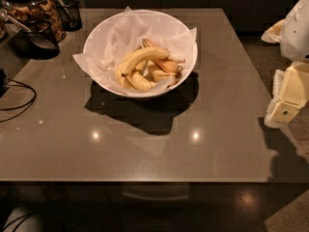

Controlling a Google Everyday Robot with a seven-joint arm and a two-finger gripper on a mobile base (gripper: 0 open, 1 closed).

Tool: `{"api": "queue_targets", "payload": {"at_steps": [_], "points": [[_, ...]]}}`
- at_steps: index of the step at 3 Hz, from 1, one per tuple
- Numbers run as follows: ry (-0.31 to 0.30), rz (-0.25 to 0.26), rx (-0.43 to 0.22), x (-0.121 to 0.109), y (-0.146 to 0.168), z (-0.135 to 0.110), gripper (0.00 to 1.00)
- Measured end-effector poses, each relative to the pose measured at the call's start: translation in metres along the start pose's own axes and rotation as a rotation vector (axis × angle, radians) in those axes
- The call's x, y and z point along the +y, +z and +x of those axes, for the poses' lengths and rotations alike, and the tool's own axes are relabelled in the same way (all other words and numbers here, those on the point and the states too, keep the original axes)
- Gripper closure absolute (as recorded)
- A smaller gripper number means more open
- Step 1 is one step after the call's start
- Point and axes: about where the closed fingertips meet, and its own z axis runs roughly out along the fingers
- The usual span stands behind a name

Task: Pick banana from white bowl

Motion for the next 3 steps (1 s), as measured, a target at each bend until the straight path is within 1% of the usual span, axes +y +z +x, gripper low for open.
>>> {"api": "queue_targets", "payload": {"at_steps": [1,3], "points": [[-0.001,0.000,0.000,0.000,0.000,0.000,0.00],[-0.183,-0.011,0.028,-0.023,0.007,-0.045,0.00]]}}
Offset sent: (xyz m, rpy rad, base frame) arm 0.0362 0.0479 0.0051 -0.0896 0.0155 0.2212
